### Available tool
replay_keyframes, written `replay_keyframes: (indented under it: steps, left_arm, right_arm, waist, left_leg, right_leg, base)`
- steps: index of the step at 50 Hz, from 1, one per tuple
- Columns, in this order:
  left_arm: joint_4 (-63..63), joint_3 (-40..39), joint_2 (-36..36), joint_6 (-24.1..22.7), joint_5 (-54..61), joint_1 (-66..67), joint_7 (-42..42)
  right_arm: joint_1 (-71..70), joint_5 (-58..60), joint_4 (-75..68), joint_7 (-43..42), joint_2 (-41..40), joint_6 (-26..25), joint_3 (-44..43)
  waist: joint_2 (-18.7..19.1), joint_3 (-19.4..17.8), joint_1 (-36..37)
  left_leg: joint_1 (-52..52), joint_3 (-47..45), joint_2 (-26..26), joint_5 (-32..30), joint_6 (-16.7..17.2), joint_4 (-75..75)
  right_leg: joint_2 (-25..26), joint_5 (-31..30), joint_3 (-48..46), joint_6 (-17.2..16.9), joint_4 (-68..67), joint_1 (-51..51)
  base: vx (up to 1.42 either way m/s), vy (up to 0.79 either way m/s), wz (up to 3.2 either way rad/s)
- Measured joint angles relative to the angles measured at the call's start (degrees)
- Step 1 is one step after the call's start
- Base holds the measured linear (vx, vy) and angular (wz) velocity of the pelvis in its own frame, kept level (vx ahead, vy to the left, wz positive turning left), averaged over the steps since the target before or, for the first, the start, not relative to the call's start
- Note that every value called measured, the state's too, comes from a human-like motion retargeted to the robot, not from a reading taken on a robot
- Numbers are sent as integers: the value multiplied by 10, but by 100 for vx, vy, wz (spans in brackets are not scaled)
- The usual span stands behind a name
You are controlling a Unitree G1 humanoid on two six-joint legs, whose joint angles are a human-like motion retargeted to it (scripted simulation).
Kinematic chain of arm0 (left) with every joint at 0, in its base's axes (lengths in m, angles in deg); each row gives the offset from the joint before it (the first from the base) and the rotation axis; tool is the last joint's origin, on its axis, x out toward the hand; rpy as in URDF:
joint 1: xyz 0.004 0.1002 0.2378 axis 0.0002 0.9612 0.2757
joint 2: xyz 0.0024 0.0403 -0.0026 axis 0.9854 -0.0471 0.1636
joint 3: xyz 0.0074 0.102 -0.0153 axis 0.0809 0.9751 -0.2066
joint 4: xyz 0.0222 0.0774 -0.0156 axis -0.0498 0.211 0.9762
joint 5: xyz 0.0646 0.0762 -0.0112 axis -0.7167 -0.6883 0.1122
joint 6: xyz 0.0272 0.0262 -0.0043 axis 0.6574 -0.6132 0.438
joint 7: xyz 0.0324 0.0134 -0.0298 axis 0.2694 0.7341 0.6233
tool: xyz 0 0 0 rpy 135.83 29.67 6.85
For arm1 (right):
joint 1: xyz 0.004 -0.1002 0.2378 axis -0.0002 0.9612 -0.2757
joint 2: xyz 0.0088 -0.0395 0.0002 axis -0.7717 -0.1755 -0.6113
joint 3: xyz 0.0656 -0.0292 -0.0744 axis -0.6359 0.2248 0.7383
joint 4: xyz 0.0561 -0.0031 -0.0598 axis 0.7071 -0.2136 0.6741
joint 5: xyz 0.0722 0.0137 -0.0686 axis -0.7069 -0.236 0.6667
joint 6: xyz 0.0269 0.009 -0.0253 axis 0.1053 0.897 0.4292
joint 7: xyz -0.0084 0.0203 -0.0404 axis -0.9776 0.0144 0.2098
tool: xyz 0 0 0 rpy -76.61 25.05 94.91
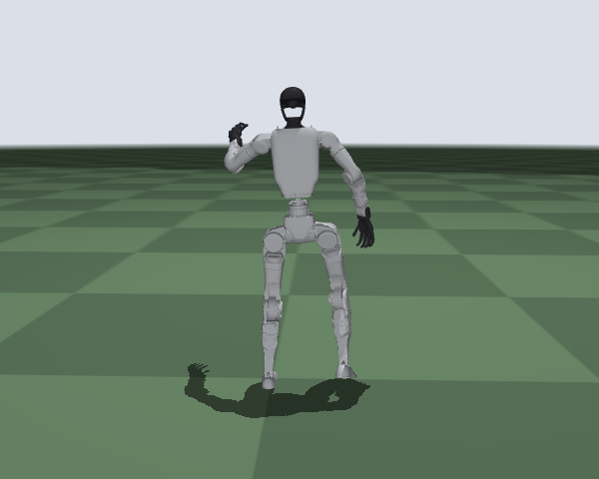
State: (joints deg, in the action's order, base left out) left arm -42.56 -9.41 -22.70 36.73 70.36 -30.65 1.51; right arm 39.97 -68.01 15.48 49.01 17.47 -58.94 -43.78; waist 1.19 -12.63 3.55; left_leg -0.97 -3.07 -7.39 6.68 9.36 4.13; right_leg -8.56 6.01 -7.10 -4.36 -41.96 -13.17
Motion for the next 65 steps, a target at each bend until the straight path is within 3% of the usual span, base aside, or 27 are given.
replay_keyframes:
  steps: [5, 10, 13, 15, 18, 22, 28, 35, 40, 45, 47, 50, 53, 55, 57, 60, 65]
  left_arm:
    - [88, 216, -4, 15, -112, -135, 38]
    - [303, 447, -109, 8, -243, -203, 20]
    - [481, 504, -200, 20, -314, -170, -43]
    - [572, 481, -249, 36, -323, -122, -85]
    - [626, 372, -294, 41, -270, -32, -144]
    - [554, 239, -322, 8, -116, 119, -183]
    - [433, 153, -374, -64, 222, 308, -136]
    - [441, 4, -447, -87, 569, 407, -23]
    - [473, -119, -477, -143, 811, 406, -27]
    - [445, -221, -452, -177, 952, 403, -22]
    - [426, -251, -421, -194, 963, 392, -32]
    - [389, -280, -358, -214, 944, 369, -49]
    - [332, -285, -282, -229, 875, 338, -53]
    - [287, -283, -234, -238, 827, 306, -68]
    - [237, -268, -186, -240, 745, 272, -79]
    - [171, -234, -110, -215, 566, 208, -101]
    - [106, -152, 6, -119, 267, 79, -78]
  right_arm:
    - [9, -49, -38, -60, -2, 5, 22]
    - [14, -63, -67, -103, -21, 16, 39]
    - [18, -66, -70, -127, -27, 28, 33]
    - [20, -68, -65, -143, -28, 35, 22]
    - [22, -64, -54, -163, -21, 44, 5]
    - [15, -38, -51, -193, -9, 34, -2]
    - [-20, -42, -64, -216, -18, -5, 0]
    - [-80, -64, -70, -207, -30, -23, 6]
    - [-127, -65, -67, -241, -27, -22, 33]
    - [-147, -78, -47, -279, -33, -15, 48]
    - [-145, -91, -40, -282, -38, -15, 48]
    - [-134, -107, -32, -276, -47, -15, 43]
    - [-102, -96, -24, -258, -57, -10, 28]
    - [-86, -84, -19, -227, -53, -10, 34]
    - [-68, -66, -20, -196, -47, -8, 34]
    - [-41, -40, -28, -144, -36, -3, 30]
    - [-10, -34, -56, -61, -21, 3, 28]
  waist:
    - [-2, -10, -46]
    - [-26, -29, -109]
    - [-29, -29, -145]
    - [-28, -26, -160]
    - [-18, -23, -159]
    - [-4, -25, -126]
    - [-20, -21, -56]
    - [-37, -20, 18]
    - [-44, -28, 78]
    - [-39, -32, 131]
    - [-43, -31, 139]
    - [-47, -33, 138]
    - [-50, -32, 131]
    - [-35, -31, 115]
    - [-21, -28, 96]
    - [-3, -22, 68]
    - [9, -12, 18]
  left_leg:
    - [-5, 20, 15, 14, -3, -3]
    - [-27, 58, 46, 42, -7, 6]
    - [-36, 74, 52, 62, -10, 25]
    - [-38, 76, 54, 77, -15, 48]
    - [-26, 57, 51, 88, -21, 124]
    - [19, 27, 46, 57, -19, 284]
    - [99, -11, 57, 64, -23, 405]
    - [173, -52, 43, 41, -24, 311]
    - [165, -68, 37, 29, -18, 130]
    - [108, -43, 28, -86, 5, -16]
    - [91, -38, 32, -102, -3, -28]
    - [72, -36, 38, -77, -18, -16]
    - [54, -28, 42, -47, -18, 2]
    - [43, -16, 35, -44, -18, -1]
    - [30, -2, 27, -37, -13, -4]
    - [16, 17, 17, -26, -3, -11]
    - [1, 39, 17, -13, 12, -27]
  right_leg:
    - [4, -64, -6, -38, 178, -28]
    - [-15, -122, -31, -91, 379, 3]
    - [-17, -127, -38, -98, 415, 25]
    - [-19, -140, -39, -92, 413, 35]
    - [-14, -129, -28, -80, 393, 45]
    - [0, -81, 7, -65, 352, 58]
    - [-12, -44, 41, -70, 336, 94]
    - [-29, -9, 36, -80, 330, 127]
    - [-29, 10, 37, -96, 330, 154]
    - [-11, 38, 52, -80, 301, 179]
    - [-13, 46, 58, -65, 267, 174]
    - [-18, 40, 61, -29, 167, 144]
    - [-23, 27, 56, -15, 16, 84]
    - [-13, 28, 45, 19, -44, 51]
    - [-12, 42, 17, 30, -73, 27]
    - [-11, 52, -25, 32, -60, 0]
    - [-3, 8, -54, 1, 94, -28]
  base:
    - [29, 2, 45]
    - [37, -8, 76]
    - [45, -16, 53]
    - [48, -20, 5]
    - [49, -21, -48]
    - [49, -19, -87]
    - [45, -9, -54]
    - [39, 1, 1]
    - [40, 10, -12]
    - [45, 18, -35]
    - [43, 22, -10]
    - [41, 23, 13]
    - [38, 19, 31]
    - [34, 16, 52]
    - [33, 11, 57]
    - [32, 6, 56]
    - [30, 0, 45]
